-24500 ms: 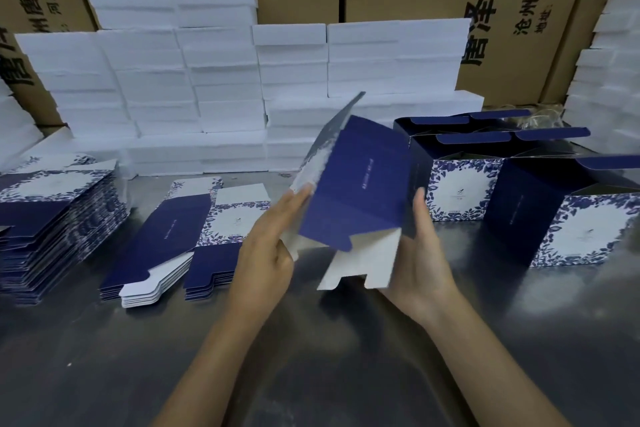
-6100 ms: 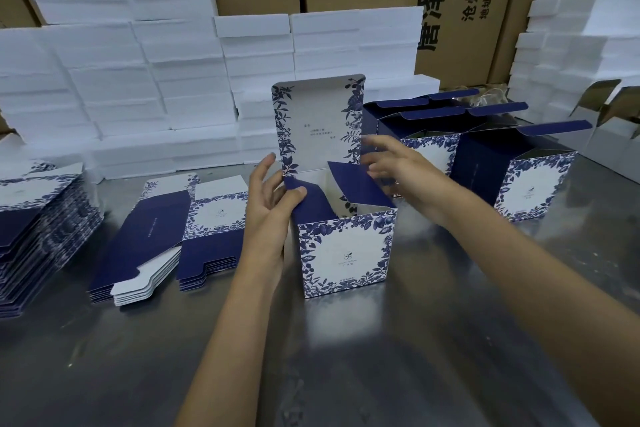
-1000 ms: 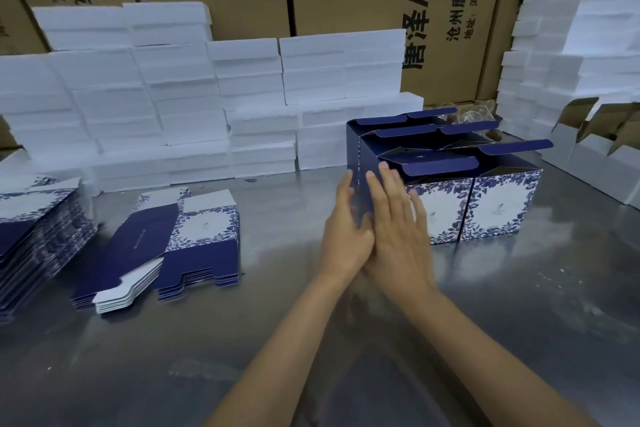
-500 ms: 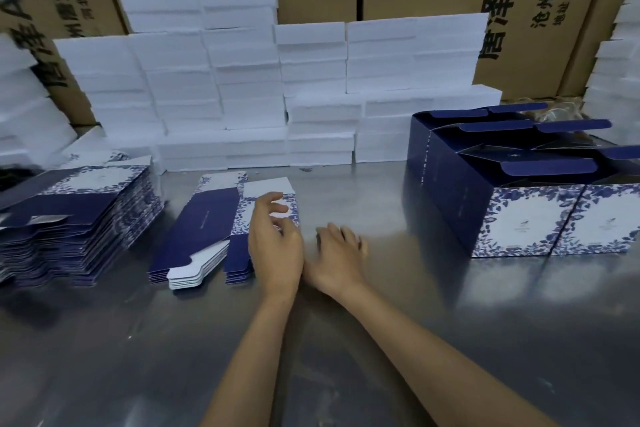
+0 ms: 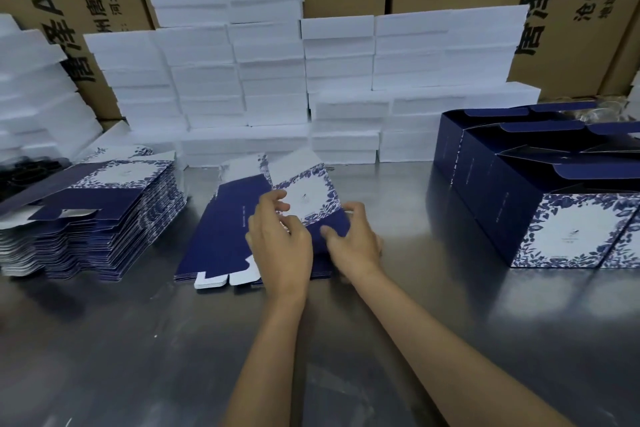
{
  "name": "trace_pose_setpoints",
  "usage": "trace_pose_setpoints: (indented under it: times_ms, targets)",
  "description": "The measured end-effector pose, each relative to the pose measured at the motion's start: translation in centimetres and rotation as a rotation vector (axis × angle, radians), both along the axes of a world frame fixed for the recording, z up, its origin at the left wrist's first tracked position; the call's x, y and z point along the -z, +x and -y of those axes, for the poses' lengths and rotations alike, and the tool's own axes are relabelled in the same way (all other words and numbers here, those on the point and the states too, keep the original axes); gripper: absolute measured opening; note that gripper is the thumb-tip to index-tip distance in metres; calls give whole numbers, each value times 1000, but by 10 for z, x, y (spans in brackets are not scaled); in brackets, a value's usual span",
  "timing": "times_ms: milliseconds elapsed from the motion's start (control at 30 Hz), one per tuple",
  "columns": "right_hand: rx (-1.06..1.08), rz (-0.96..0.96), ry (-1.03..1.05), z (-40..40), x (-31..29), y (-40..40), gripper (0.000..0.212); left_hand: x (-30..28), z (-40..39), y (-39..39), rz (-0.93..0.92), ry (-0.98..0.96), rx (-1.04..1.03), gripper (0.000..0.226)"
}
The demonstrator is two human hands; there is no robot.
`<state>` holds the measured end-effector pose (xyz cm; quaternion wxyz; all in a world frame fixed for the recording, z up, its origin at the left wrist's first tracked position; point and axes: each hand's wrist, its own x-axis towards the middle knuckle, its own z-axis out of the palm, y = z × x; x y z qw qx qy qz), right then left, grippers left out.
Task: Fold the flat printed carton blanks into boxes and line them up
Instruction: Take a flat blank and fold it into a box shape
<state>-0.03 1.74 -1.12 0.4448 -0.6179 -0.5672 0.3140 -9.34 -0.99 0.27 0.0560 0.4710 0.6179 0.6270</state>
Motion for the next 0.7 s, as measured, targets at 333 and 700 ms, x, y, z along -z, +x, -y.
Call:
trace_pose_setpoints:
  times_ms: [333, 700]
  targets:
    - [53, -1080, -33, 24, -18, 101, 48, -14, 2, 0, 414, -302, 288, 86]
    - [-142, -1056, -144, 37, -8, 127, 60, -5, 6, 18, 550, -105, 698, 50]
